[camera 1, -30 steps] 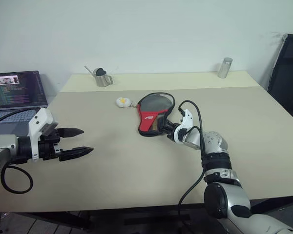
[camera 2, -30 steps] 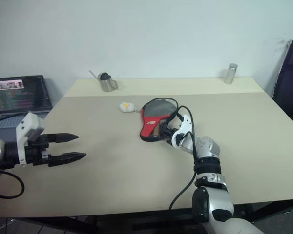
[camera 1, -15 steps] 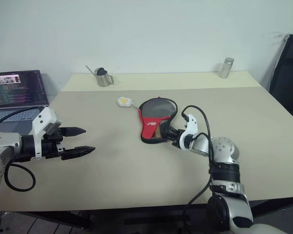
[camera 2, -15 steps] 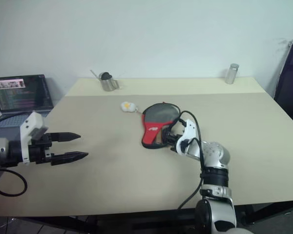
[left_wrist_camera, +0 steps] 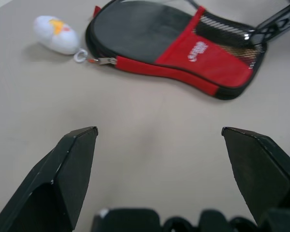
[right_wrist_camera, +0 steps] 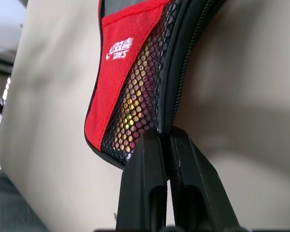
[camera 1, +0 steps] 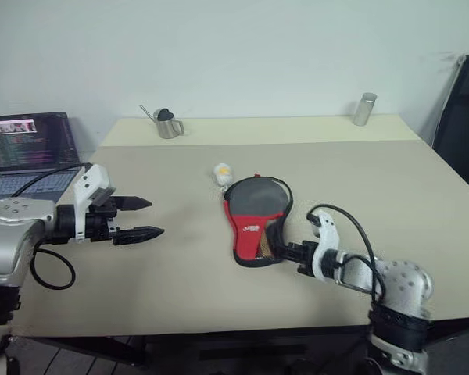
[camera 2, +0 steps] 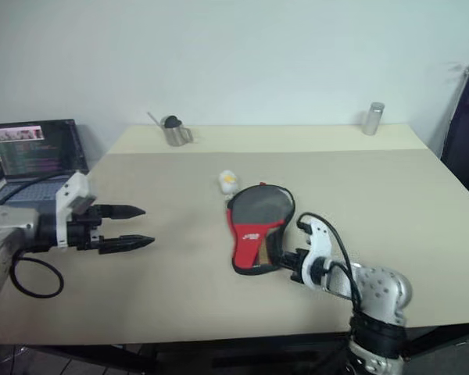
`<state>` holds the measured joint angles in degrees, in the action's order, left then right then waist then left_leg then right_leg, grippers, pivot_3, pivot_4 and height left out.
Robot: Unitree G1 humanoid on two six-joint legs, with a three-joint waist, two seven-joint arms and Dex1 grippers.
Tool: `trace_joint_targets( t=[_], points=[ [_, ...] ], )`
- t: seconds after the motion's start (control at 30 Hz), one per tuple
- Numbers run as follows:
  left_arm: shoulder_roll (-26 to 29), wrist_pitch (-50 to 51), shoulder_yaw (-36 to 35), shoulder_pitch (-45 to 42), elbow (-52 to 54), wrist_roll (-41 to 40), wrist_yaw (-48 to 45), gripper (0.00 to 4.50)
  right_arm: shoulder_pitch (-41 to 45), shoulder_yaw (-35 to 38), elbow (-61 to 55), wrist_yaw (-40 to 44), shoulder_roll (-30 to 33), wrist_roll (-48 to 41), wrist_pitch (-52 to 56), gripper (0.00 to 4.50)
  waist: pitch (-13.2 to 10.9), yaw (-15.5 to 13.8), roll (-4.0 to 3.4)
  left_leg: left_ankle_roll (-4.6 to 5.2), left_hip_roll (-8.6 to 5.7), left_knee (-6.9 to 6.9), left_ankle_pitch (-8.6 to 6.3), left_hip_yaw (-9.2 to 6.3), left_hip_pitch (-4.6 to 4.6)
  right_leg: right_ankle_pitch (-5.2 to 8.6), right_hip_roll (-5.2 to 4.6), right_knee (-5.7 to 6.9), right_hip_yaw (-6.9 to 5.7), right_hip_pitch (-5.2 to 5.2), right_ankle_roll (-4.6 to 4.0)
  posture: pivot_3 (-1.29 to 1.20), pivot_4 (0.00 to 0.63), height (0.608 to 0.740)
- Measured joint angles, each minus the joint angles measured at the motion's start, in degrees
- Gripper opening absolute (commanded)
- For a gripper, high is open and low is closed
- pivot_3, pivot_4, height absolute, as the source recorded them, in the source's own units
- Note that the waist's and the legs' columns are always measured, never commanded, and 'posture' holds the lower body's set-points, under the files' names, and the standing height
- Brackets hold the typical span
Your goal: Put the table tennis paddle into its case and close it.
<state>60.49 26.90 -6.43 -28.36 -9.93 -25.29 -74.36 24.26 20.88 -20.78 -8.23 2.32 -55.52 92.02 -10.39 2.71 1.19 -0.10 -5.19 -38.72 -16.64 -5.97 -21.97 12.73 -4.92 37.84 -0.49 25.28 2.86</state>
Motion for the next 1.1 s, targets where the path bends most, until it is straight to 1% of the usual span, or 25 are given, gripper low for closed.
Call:
trace_joint_targets(
  t=[0.17,0.33,0.5,0.57,0.7,0.93,1.0,1.03,1.1],
  points=[
    [-1.7,-1.4,3.1,-4.3,-4.0,2.1,-1.5,4.5,-6.4,-1.4,-2.2,-4.4,8.2,-14.5,0.0,0.02,0.0,-0.1,0.01,0.01,0.01,0.0,0.0,0.03,0.01,0.0,0.0,0.01,-0.02,0.0,0.01,0.0,0.15,0.74],
    [-2.2,-2.8,4.6,-6.9,-6.8,4.0,-2.8,4.5,-10.9,-2.5,-3.4,-8.7,14.6,-25.4,-0.9,0.02,0.0,-0.1,0.02,0.05,0.0,-0.02,-0.02,0.04,0.01,0.01,0.0,-0.02,-0.03,-0.05,0.02,0.0,0.15,0.74],
    [-2.9,-3.6,5.0,-7.3,-8.0,4.8,-3.8,4.5,-14.6,-8.8,-3.4,-14.7,26.1,-40.1,-9.4,0.02,0.0,-0.3,0.06,0.08,0.04,-0.03,-0.03,0.03,0.01,0.02,-0.01,-0.09,-0.05,-0.12,0.04,0.0,0.15,0.74],
    [-3.0,-3.7,5.0,-7.4,-8.6,5.2,-3.9,4.5,-16.3,-12.6,-3.6,-17.1,32.1,-47.1,-14.6,0.02,0.0,-0.3,0.07,0.09,0.07,-0.04,-0.03,0.04,0.01,0.02,-0.01,-0.12,-0.06,-0.16,0.04,0.0,0.15,0.74],
    [-3.2,-3.9,5.0,-7.7,-8.8,6.0,-3.9,4.5,-17.0,-18.1,-4.9,-18.8,38.9,-53.7,-21.9,0.02,0.0,-0.4,0.1,0.12,0.11,-0.06,-0.04,0.04,0.01,0.03,0.0,-0.16,-0.07,-0.24,0.05,0.0,0.15,0.74],
    [-3.3,-3.9,4.9,-8.0,-8.8,6.4,-3.8,4.5,-17.0,-24.6,-7.1,-18.0,44.8,-55.4,-29.5,0.02,0.0,-0.7,0.15,0.16,0.14,-0.09,-0.06,0.05,0.0,0.03,0.0,-0.22,-0.11,-0.29,0.06,0.0,0.15,0.74],
    [-3.3,-3.9,4.9,-8.0,-8.8,6.5,-3.8,4.5,-16.4,-25.7,-7.1,-17.9,46.2,-55.5,-30.4,0.52,0.0,-0.9,0.15,0.16,0.14,-0.09,-0.06,0.04,0.0,0.03,0.0,-0.22,-0.11,-0.29,0.06,0.0,0.15,0.74],
    [-3.3,-3.9,4.9,-8.0,-8.8,6.5,-3.8,4.5,-16.2,-26.1,-7.1,-17.8,46.7,-55.5,-30.5,0.69,0.0,-0.9,0.15,0.16,0.15,-0.09,-0.06,0.03,0.0,0.02,0.0,-0.22,-0.12,-0.29,0.06,0.0,0.15,0.74],
    [-3.3,-3.9,4.9,-8.0,-8.8,6.5,-3.7,4.5,-15.8,-26.9,-7.1,-17.0,47.4,-55.5,-31.0,1.34,0.0,-0.9,0.15,0.16,0.15,-0.09,-0.06,0.03,0.0,0.02,0.0,-0.22,-0.12,-0.29,0.05,0.0,0.15,0.74]
  ],
)
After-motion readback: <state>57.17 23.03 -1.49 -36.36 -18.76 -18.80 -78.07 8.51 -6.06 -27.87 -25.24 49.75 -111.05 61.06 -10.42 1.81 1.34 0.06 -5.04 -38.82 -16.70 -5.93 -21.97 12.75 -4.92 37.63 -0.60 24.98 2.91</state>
